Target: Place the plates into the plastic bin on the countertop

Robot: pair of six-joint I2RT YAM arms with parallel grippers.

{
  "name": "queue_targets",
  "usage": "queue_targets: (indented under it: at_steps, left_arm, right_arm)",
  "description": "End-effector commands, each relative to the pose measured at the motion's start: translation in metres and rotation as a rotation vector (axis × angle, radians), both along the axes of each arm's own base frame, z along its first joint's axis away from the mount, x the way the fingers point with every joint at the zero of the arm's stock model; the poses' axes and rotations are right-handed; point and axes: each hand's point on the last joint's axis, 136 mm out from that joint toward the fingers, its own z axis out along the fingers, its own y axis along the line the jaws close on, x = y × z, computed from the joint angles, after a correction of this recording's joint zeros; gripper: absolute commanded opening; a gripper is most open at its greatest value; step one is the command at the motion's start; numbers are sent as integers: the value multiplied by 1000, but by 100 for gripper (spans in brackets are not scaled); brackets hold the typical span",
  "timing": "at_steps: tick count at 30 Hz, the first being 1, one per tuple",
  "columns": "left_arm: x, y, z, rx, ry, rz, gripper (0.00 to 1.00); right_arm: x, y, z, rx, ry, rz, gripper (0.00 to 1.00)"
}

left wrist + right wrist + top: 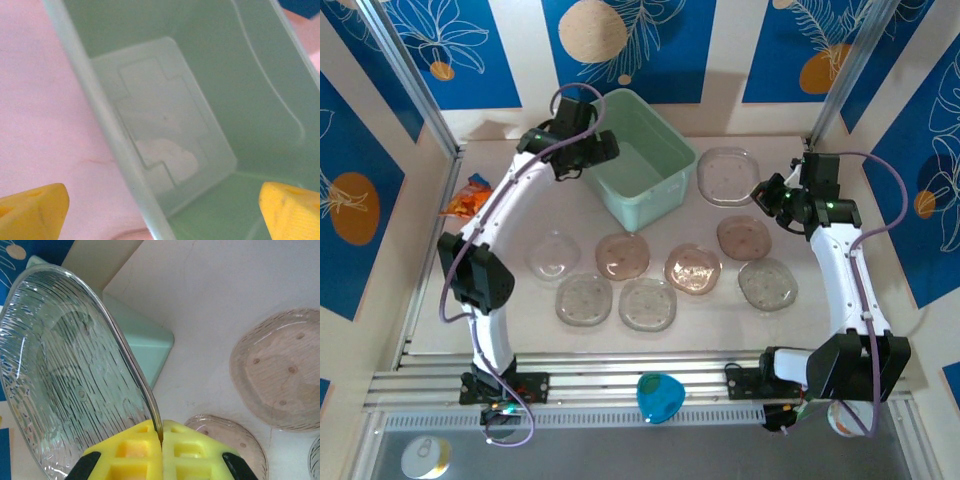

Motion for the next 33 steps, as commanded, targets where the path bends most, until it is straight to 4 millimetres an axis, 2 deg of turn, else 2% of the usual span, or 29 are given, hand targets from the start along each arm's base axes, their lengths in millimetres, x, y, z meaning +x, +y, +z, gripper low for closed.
queue_targets:
  at_steps: [1, 9, 12, 18, 33]
  left_arm:
    - [8, 29, -33, 90, 110, 4, 96]
    - [52, 61, -57, 139, 162, 24, 96]
    - [60, 66, -69, 119, 196, 28, 92]
    - [61, 63, -85, 105, 230, 21, 85]
    - [54, 54, -91, 10, 266, 78, 66]
  right_arm:
    - [-4, 12, 13, 19, -5, 40, 4]
    - [-13, 22, 18, 12, -6, 68, 4]
    - [-14, 25, 17, 14, 3, 75, 4]
    - [-13, 27, 16, 16, 2, 81, 4]
    - [-12, 43, 29, 55, -45, 141, 4]
